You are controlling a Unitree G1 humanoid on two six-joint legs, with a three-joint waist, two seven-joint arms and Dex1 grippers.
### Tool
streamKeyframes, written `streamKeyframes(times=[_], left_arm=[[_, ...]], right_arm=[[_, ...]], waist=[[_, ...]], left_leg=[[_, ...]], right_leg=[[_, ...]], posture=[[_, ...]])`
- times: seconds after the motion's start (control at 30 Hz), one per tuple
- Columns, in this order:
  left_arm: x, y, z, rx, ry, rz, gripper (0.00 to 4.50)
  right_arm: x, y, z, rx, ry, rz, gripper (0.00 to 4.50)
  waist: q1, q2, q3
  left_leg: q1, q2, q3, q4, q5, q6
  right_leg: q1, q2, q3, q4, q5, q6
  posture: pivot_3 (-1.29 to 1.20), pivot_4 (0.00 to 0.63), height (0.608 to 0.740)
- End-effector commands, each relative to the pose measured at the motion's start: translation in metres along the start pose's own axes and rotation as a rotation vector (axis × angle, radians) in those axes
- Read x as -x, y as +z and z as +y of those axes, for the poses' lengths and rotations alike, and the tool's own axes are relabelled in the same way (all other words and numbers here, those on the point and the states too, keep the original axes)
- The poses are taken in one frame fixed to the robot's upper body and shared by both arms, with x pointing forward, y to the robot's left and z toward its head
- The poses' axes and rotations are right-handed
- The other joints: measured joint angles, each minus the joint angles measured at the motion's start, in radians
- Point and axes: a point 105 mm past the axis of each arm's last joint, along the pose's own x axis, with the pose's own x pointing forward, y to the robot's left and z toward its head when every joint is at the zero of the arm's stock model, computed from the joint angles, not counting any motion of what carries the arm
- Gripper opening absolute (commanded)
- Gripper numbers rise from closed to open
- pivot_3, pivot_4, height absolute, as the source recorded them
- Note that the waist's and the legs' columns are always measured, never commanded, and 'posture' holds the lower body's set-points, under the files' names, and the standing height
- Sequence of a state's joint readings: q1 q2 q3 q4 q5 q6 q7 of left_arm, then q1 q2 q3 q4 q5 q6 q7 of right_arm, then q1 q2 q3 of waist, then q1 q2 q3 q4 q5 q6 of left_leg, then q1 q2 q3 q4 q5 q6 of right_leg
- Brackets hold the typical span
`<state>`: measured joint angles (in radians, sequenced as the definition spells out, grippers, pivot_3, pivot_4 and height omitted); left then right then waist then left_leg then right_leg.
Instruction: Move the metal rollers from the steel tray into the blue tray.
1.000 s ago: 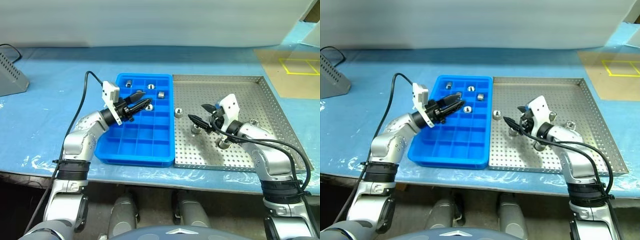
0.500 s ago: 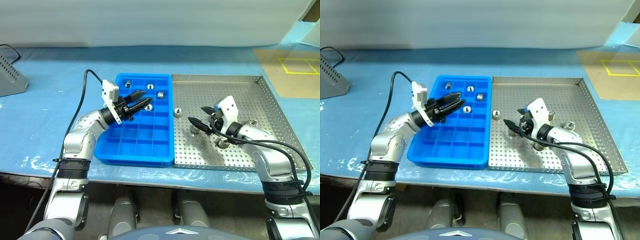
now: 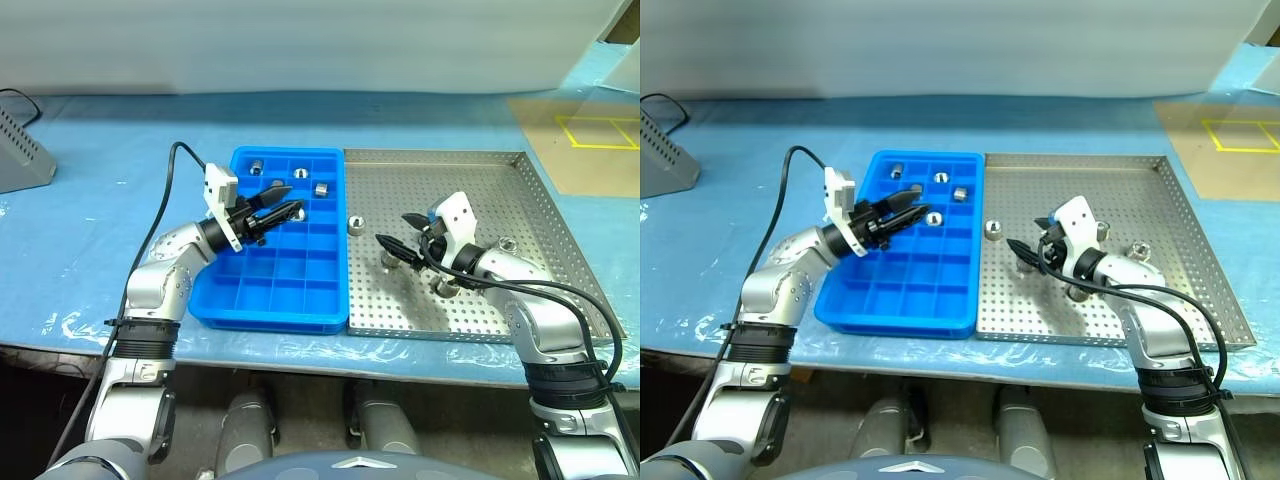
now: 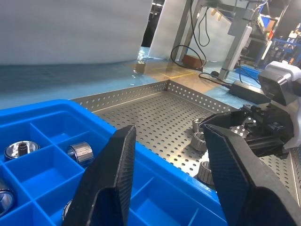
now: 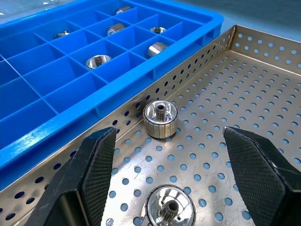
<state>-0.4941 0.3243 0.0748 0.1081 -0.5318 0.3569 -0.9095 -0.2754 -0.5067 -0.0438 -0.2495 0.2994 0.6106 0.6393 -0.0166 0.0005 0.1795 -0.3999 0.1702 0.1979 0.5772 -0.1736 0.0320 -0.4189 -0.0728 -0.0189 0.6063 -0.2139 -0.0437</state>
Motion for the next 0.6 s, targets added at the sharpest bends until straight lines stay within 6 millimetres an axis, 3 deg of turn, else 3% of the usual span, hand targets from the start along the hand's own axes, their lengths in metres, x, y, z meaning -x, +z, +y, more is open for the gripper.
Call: streamKeyframes(times=[0.03,0.2,0.4,0.5,0.6], left_arm=[[-0.004,0.016,0.011,-0.025,0.051,-0.046,2.4],[-0.028,0.028,0.014,-0.081,0.043,-0.037,2.4],[-0.088,0.039,-0.02,-0.172,-0.197,0.009,2.4],[-0.112,0.034,-0.039,-0.245,-0.318,0.069,2.4],[-0.121,0.009,-0.057,-0.391,-0.492,0.198,2.4]], right_arm=[[0.005,0.013,0.0,0.044,-0.004,-0.044,3.73],[0.021,0.013,-0.01,0.049,-0.015,-0.033,3.73],[0.047,0.008,-0.038,0.08,-0.144,0.001,3.73],[0.067,0.008,-0.048,0.083,-0.208,0.012,3.73],[0.083,0.001,-0.048,0.089,-0.244,0.044,3.73]], waist=[[0.0,0.0,0.0],[0.003,0.0,0.0],[0.002,0.0,0.0],[-0.004,0.0,0.0],[-0.023,0.001,-0.001]], left_leg=[[0.0,0.0,0.0,0.0,0.0,0.0],[-0.001,0.0,0.0,0.0,0.0,0.0],[-0.002,-0.001,0.001,0.001,0.0,0.002],[-0.002,-0.001,0.001,0.001,0.0,0.003],[-0.002,-0.001,0.001,0.0,0.001,0.005]], right_leg=[[0.0,0.0,0.0,0.0,0.0,0.0],[0.0,0.0,0.0,0.0,0.0,0.0],[0.0,-0.001,0.0,-0.001,0.0,0.0],[0.0,0.0,0.0,-0.002,0.0,0.0],[0.0,0.0,0.0,-0.003,-0.001,0.001]], posture=[[-0.34,0.15,0.74],[-0.36,0.15,0.74],[-0.44,0.15,0.74],[-0.48,0.15,0.74],[-0.55,0.15,0.74]])
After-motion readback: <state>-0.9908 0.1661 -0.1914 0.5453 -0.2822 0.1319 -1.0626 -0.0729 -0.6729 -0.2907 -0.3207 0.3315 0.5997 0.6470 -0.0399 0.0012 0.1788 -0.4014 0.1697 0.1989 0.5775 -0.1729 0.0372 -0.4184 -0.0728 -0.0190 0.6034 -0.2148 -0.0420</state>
